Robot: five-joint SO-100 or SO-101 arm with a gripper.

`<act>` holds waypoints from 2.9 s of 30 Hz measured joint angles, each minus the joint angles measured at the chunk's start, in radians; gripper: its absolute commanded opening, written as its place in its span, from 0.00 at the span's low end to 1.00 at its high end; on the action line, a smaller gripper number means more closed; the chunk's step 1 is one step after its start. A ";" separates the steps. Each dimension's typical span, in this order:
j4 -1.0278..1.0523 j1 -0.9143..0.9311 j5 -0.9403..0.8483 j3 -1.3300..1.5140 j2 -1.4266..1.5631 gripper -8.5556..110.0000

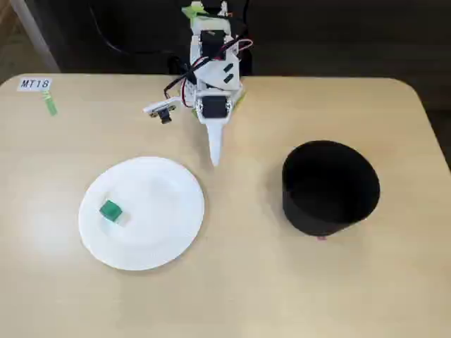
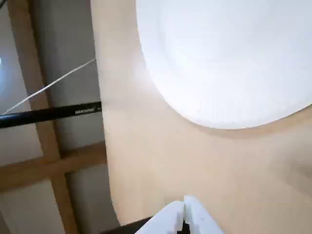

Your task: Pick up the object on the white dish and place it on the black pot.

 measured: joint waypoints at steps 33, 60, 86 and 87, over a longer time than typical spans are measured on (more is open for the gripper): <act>0.215 0.124 0.023 -0.646 -0.756 0.09; 0.730 0.566 0.000 -1.871 -2.016 0.07; 0.308 0.581 -0.081 -1.658 -2.000 0.28; 0.313 0.581 -0.077 -1.658 -2.010 0.29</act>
